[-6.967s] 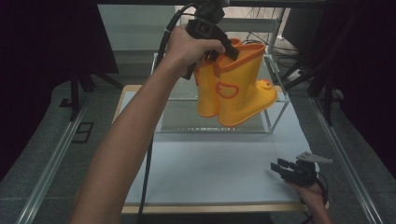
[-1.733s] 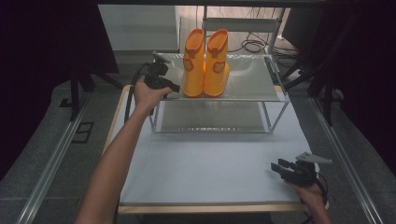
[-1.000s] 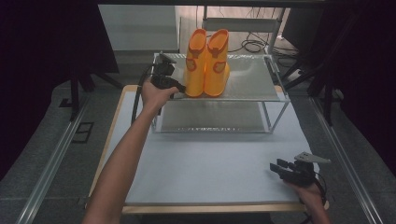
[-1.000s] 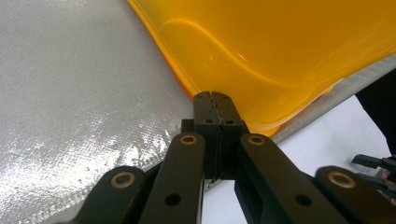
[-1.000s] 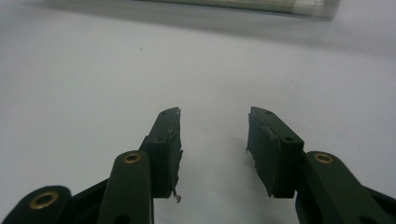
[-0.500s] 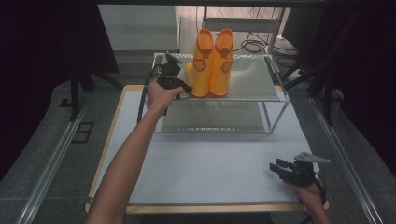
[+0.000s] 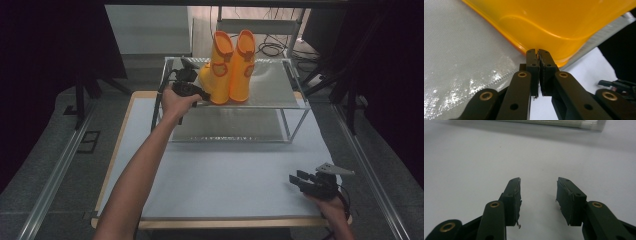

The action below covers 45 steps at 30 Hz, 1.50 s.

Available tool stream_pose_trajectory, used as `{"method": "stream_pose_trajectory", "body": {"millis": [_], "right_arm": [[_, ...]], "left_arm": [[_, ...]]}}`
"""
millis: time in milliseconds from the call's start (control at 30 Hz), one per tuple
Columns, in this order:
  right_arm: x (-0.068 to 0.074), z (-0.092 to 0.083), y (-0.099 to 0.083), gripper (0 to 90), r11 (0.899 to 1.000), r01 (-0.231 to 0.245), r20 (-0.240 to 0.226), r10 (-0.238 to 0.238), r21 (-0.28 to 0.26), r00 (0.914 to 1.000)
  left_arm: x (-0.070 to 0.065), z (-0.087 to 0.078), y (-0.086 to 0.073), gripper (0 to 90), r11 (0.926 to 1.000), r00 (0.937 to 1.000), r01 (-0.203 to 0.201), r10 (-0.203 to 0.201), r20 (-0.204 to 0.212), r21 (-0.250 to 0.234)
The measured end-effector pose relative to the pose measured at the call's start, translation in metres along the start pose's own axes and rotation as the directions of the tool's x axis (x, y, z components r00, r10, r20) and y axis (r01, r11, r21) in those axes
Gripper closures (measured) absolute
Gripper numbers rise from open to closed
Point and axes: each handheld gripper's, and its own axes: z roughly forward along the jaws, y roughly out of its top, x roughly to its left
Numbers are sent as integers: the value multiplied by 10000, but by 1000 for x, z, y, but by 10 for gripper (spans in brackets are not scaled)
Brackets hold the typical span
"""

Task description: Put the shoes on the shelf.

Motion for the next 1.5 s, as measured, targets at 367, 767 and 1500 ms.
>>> {"method": "stream_pose_trajectory", "body": {"millis": [367,767,1500], "right_arm": [[0,0,0,542,10000,84,28,-84,-15,10000],[2,2,-1,542,10000,62,7,-62,63,10000],[6,4,-1,541,9997,196,33,-196,128,9998]], "left_arm": [[6,-28,-9,823,9988,9995,-288,294,128,-397],[10,-63,-46,747,9923,9950,-767,825,570,-973],[28,-88,-160,626,9852,9905,-1103,1198,672,-1309]]}}
